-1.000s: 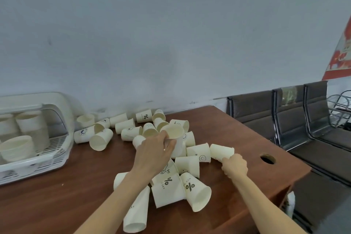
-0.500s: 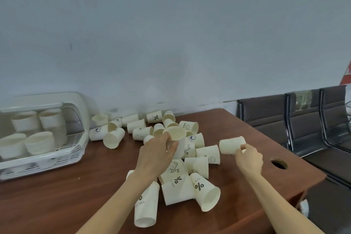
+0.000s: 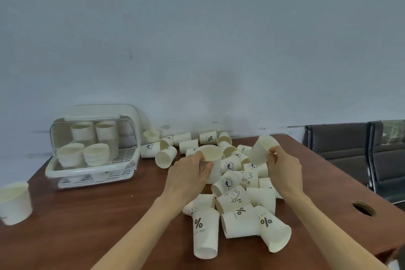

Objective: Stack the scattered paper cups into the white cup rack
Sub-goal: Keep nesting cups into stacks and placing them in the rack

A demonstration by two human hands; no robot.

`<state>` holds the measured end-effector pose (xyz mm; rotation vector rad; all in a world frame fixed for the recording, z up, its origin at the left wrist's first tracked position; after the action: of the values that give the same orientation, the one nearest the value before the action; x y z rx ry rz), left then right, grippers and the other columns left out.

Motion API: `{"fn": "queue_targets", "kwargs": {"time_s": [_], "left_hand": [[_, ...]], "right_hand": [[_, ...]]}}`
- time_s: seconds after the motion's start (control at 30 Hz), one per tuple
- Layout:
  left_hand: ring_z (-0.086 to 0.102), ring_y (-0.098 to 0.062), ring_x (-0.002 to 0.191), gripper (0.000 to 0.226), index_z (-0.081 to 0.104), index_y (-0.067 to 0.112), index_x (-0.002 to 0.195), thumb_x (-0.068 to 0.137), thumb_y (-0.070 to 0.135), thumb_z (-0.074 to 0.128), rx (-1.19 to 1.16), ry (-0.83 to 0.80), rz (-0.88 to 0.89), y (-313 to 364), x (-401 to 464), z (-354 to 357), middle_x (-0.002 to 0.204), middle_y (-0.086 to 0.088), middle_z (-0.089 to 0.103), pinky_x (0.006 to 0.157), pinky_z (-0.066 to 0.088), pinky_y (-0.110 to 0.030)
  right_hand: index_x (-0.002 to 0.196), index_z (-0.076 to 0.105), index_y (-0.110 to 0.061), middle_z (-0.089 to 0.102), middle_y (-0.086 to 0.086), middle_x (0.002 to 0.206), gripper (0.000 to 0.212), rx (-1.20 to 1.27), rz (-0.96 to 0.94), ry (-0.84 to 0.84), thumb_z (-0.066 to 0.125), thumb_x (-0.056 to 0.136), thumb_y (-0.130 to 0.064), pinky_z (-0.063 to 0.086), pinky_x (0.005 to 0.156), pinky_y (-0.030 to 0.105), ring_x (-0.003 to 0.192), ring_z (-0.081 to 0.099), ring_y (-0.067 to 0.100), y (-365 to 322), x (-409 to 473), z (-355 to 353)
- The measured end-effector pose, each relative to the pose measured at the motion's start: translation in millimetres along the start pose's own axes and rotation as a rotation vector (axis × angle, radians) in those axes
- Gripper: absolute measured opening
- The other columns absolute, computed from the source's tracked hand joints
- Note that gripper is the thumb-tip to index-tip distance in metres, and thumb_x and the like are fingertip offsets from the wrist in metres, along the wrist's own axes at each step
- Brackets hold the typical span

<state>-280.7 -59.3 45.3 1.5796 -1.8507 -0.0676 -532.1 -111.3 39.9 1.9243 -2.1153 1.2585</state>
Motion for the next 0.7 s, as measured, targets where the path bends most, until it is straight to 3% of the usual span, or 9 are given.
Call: {"fn": "queue_targets", "kwargs": {"time_s": [0.17,0.37,0.53,0.7], "left_hand": [[0.049,-0.012,0.075,0.028,0.054,0.023,0.094,0.095,0.049,0.044,0.010,0.039,-0.043,-23,-9,-22,0.077,0.013,0.049,0.066,0.039,-0.030],[0.058,-0.019,0.078,0.027,0.052,0.026,0.091,0.093,0.051,0.043,0.000,0.069,-0.082,-59,-24,-40,0.081,0.009,0.059,0.071,0.048,-0.039],[0.054,-0.010,0.074,0.025,0.054,0.026,0.089,0.093,0.049,0.046,0.009,0.131,-0.096,-82,-35,-58,0.076,0.012,0.057,0.066,0.044,-0.031],[0.054,-0.009,0.074,0.024,0.054,0.027,0.086,0.092,0.049,0.048,0.003,0.166,-0.147,-108,-43,-74,0.076,0.013,0.058,0.068,0.046,-0.032]], "right_hand": [[0.099,0.061,-0.016,0.065,0.003,0.075,0.016,0.032,-0.138,-0.031,0.045,0.097,-0.019,0.049,0.066,0.041,0.072,0.059,0.027,-38,-6,19],[0.098,0.061,-0.016,0.062,-0.003,0.071,0.014,0.060,-0.235,-0.084,0.047,0.097,-0.017,0.040,0.062,0.034,0.071,0.052,0.020,-79,-18,41],[0.103,0.061,-0.019,0.066,0.000,0.079,0.015,0.069,-0.298,-0.153,0.047,0.097,-0.022,0.049,0.068,0.040,0.075,0.059,0.021,-109,-29,67],[0.100,0.061,-0.019,0.066,0.000,0.076,0.012,0.102,-0.362,-0.161,0.051,0.095,-0.022,0.050,0.067,0.040,0.075,0.060,0.022,-138,-42,84]]}}
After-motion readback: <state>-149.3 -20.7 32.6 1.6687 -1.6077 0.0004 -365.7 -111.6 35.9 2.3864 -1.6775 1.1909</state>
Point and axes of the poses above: each hand's wrist, its own x-axis towards the middle knuckle, its own z-axis out of the palm, y = z × x, the point moved 2 cm from there along x, towards the middle knuckle
